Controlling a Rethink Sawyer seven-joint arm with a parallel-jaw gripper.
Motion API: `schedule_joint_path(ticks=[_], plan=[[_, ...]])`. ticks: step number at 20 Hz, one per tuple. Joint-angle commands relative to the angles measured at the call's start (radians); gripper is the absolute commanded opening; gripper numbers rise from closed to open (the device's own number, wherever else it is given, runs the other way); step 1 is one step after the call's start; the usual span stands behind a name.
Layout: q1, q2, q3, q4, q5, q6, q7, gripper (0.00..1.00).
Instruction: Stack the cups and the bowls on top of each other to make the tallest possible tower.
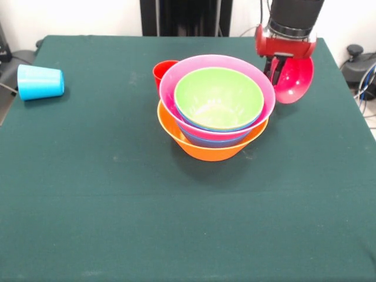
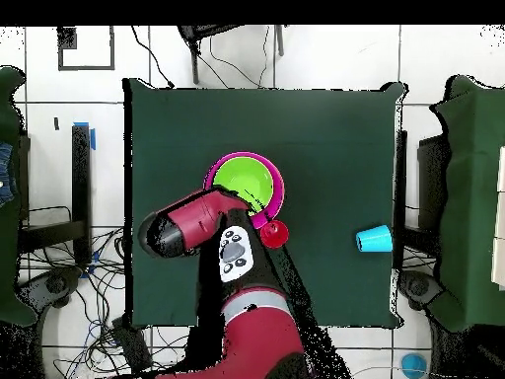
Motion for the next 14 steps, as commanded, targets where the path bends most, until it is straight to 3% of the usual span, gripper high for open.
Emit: schedule_joint_path(ticks=[1,4,6,10,14], plan=[[0.027,-0.181,0.012,0.108,0.089,0.193,0.011,0.00],[0.053,-0.294,0.009,0.135,0.135,0.319,-0.019,0.00],[0.077,-0.320,0.008,0.136,0.150,0.349,-0.004,0.00],[0.167,-0.313,-0.014,0.102,0.170,0.375,0.115,0.00],[0.241,-0.289,-0.020,0.031,0.158,0.430,0.130,0.00]])
